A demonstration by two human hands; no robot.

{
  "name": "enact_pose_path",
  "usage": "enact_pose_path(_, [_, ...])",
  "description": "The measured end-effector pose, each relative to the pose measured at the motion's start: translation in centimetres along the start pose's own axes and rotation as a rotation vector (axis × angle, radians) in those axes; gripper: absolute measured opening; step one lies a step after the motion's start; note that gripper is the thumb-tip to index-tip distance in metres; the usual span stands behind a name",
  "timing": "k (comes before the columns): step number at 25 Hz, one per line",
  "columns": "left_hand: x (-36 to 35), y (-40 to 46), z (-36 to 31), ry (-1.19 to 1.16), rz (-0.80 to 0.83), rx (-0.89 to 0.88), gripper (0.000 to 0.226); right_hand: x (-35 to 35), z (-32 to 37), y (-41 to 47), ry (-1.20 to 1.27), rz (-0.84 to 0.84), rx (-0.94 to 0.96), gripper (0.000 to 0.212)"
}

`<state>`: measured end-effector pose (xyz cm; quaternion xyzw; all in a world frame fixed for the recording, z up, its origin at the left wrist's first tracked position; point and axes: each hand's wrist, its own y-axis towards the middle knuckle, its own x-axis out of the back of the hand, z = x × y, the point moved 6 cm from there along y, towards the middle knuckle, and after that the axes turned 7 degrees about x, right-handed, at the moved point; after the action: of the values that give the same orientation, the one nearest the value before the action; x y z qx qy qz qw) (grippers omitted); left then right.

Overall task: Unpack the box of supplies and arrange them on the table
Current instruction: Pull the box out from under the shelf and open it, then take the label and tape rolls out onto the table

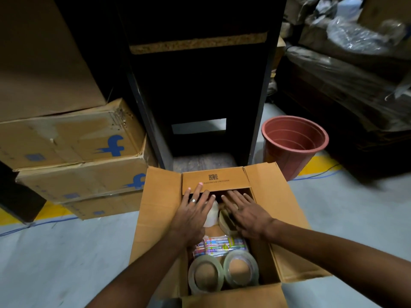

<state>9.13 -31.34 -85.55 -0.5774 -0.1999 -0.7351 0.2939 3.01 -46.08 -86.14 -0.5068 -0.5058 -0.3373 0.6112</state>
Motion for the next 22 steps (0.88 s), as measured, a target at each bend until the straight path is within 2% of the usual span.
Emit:
enact_pose_path(4, [1.7, 0.8, 0.4, -0.023, -0.108, 0.125, 0.102, 1.1, -0.6, 1.1, -0.034, -0.142, -0.031, 0.103])
enact_pose_path(7, [2.3, 2.6, 1.9, -0.063, -0.135, 0.208, 0.108, 2.1, -2.2, 3.4, -0.054, -0.218, -0.137, 0.105])
enact_pose_path(11, [0.9, 6.1, 3.7, -0.166, 0.036, 0.294, 0.115, 2.9, -4.5, 6.3, -0.002, -0.225, -0.246, 0.104])
enact_pose_path(14, [-0.1, 8.3, 5.2, -0.176, 0.141, 0.332, 0.104, 2.9, -5.3, 8.1, 0.085, -0.192, -0.27, 0.096])
enact_pose_path(17, [-0.6, 9.8, 6.1, -0.218, 0.2, 0.353, 0.09, 2.5, -5.7, 9.1, 0.192, -0.141, -0.285, 0.092])
enact_pose_path(22, [-0.9, 11.1, 7.5, -0.374, 0.221, 0.387, 0.086, 3.3, -7.1, 10.4, 0.263, -0.156, -0.293, 0.087])
